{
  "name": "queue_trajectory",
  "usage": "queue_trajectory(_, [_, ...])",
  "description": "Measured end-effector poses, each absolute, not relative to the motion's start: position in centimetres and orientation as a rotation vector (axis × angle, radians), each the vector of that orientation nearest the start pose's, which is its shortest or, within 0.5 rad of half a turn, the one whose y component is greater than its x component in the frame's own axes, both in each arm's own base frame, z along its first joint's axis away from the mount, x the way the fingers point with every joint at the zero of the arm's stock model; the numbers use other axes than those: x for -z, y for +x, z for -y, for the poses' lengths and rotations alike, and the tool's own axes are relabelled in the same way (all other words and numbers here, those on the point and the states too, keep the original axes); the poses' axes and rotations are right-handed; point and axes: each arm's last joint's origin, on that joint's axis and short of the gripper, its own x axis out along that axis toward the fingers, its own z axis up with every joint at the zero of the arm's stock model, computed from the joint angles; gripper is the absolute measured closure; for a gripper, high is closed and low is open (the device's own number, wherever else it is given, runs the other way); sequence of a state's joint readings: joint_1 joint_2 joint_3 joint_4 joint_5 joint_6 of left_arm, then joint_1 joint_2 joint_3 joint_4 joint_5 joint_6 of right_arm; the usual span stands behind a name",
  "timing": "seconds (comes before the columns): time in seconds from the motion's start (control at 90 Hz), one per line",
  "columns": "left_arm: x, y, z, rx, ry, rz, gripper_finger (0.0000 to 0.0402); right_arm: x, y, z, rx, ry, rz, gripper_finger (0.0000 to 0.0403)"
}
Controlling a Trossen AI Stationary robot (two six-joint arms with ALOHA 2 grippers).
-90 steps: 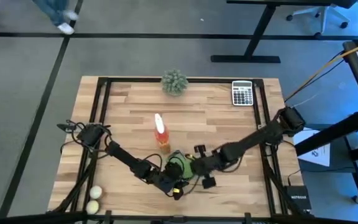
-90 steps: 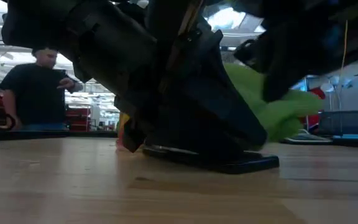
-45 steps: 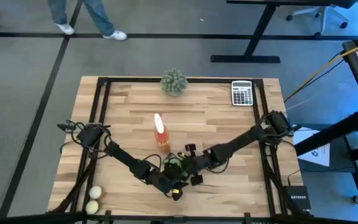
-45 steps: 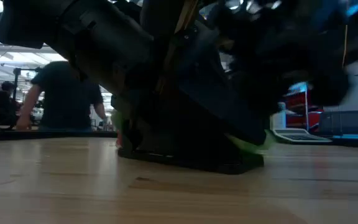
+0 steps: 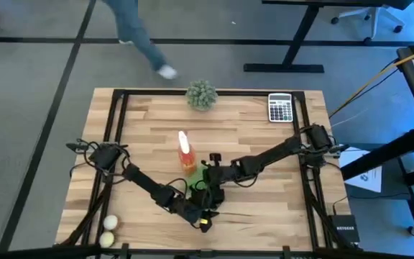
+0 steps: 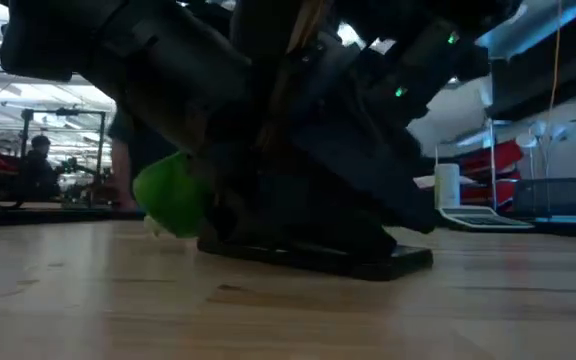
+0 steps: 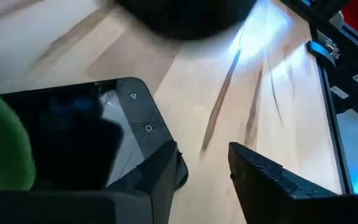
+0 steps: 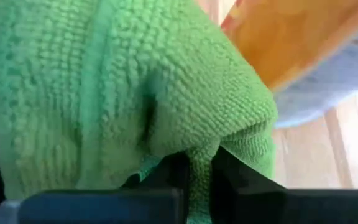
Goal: Apply microfiber cloth
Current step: Wipe the front of the black cellphone using the green microfiber cloth
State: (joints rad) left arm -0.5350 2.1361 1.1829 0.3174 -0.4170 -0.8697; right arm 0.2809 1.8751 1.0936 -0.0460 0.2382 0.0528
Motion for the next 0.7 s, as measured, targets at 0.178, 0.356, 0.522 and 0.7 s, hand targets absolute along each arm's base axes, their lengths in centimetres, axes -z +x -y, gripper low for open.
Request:
queue_trajectory(0.178, [-15.0, 37.1, 21.2, -0.061, -0.51, -0.549, 0.027, -19.5, 33.3, -12.0, -0.022, -0.167, -0.851, 0.0393])
queue_trajectory(0.356, [-18.9, 34.9, 20.7, -0.093, -0.438, -0.628, 0.027, -20.3, 31.0, -14.6, -0.069, -0.149, -0.9, 0.0393])
queue_trajectory(0.522, [-19.0, 32.9, 19.5, -0.298, -0.334, -0.709, 0.027, -18.2, 30.4, -17.2, -0.146, -0.168, -0.9, 0.0393])
queue_trajectory(0.7, [-14.9, 32.1, 18.1, -0.431, -0.341, -0.796, 0.027, -15.6, 30.8, -17.9, -0.132, -0.175, -0.913, 0.0393])
